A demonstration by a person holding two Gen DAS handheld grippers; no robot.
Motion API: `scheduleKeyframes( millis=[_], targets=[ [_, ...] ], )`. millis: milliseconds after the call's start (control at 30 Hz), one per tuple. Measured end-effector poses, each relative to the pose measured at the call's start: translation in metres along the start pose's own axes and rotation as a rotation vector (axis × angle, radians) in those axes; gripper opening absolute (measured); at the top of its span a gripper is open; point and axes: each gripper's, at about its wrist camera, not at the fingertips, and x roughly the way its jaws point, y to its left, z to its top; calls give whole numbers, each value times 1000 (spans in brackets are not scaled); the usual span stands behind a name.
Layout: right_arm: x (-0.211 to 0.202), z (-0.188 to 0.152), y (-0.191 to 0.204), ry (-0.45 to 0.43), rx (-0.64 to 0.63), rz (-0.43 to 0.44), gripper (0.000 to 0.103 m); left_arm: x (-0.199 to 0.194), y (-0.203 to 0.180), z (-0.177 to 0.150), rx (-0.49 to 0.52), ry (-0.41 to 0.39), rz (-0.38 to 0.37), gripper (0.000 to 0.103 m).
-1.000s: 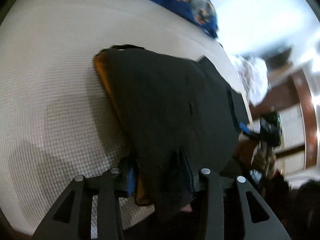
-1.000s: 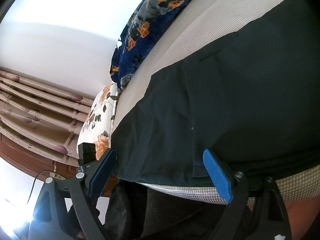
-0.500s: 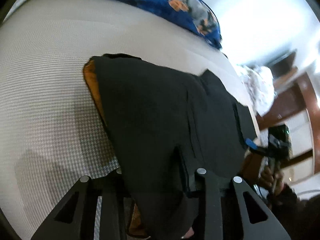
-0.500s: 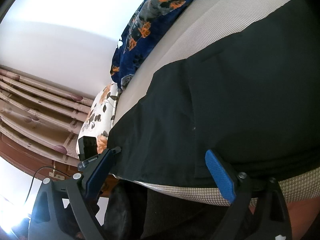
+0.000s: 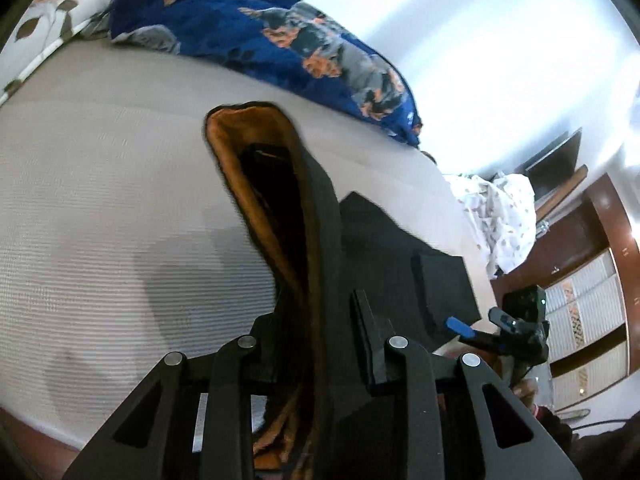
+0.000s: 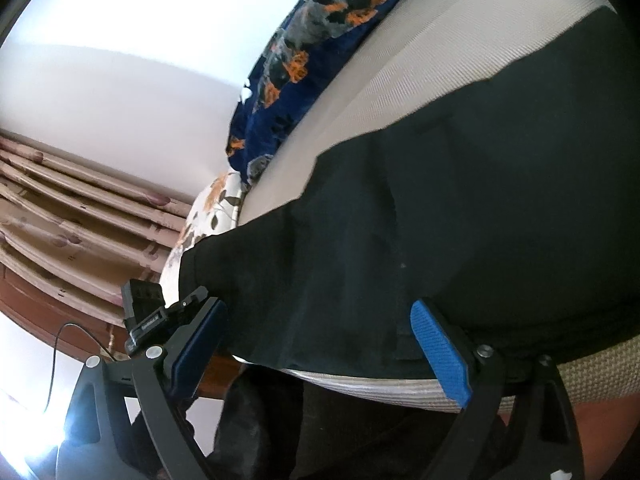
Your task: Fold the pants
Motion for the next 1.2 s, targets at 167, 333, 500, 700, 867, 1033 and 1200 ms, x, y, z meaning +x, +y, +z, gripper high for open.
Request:
scheduleKeyframes(
  millis=[167,333,500,700,867,1033,1200],
  targets=[
    [8,10,25,14,-3,122,92,8,-48,5,77,3,-47,29],
    [28,19,37,60,92,315,92,37,-87,2,157,40,-60,29],
    [52,29,32,107,235,457,94,63,-112,-14,224,63,-52,29],
    [66,37,53,168,161,415,94,87,-131,-29,315,71,-4,29],
    [78,39,64,197,96,339,94,95,-148,-42,415,48,68,29],
    [83,44,57,222,111,255,85,104,-156,-49,479,44,115,29],
    [85,43,45,241,132,136,33,104,-158,-55,507,29,147,36]
  ],
)
